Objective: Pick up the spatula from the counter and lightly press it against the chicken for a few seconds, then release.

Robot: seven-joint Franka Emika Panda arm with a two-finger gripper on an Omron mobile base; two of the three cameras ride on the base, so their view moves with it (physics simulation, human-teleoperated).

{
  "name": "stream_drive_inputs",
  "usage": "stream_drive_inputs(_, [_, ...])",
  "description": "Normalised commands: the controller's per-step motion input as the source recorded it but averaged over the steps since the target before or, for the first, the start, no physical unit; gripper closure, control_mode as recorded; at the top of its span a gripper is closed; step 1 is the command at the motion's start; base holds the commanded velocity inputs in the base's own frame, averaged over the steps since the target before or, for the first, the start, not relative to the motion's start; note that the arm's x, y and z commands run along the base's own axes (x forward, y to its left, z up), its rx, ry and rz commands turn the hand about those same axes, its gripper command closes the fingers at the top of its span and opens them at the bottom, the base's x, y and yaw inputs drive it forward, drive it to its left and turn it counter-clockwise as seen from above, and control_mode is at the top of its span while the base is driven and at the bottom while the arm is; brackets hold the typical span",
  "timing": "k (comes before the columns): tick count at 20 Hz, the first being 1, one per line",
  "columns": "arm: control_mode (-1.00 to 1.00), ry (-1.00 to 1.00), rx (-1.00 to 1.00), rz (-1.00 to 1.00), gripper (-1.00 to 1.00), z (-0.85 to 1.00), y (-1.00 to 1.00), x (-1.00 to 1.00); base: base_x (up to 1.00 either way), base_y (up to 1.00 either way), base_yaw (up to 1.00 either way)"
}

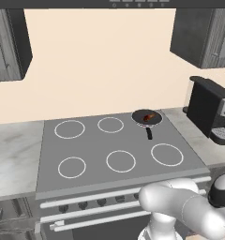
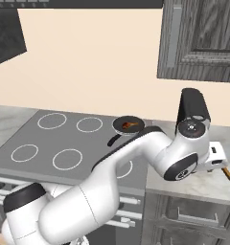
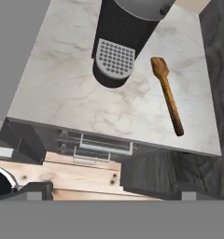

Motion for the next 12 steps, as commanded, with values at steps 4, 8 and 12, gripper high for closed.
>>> stream_drive_inputs(4, [-1.00, 0.00, 0.00, 0.01, -1.00, -0.06, -0.11, 0.09, 0.00, 0.00, 0.00])
stream_drive_inputs(8, [-1.00, 0.00, 0.00, 0.01, -1.00, -0.08, -0.13, 0.12, 0.00, 0.00, 0.00])
stream_drive_inputs(12, [-1.00, 0.03, 0.00, 0.00, -1.00, -0.08, -0.17, 0.14, 0.00, 0.00, 0.00])
